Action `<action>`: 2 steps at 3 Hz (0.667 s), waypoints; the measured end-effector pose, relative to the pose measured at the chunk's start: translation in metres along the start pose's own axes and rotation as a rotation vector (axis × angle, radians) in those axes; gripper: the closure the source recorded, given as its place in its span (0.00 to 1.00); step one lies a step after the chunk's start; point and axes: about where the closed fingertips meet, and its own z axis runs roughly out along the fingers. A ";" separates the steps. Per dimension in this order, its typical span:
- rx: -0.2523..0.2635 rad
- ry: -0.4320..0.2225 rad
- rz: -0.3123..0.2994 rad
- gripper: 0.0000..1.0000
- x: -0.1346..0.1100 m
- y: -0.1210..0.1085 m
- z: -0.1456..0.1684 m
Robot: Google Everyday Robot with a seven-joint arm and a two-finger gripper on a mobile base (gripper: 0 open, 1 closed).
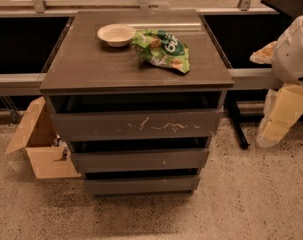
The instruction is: Open top drawer
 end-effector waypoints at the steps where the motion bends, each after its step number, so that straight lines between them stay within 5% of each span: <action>1: -0.067 -0.069 -0.031 0.00 -0.002 0.008 0.039; 2: -0.136 -0.138 -0.055 0.00 -0.001 0.015 0.078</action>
Offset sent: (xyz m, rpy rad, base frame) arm 0.0131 0.0271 -0.1271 0.2384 0.1479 0.1911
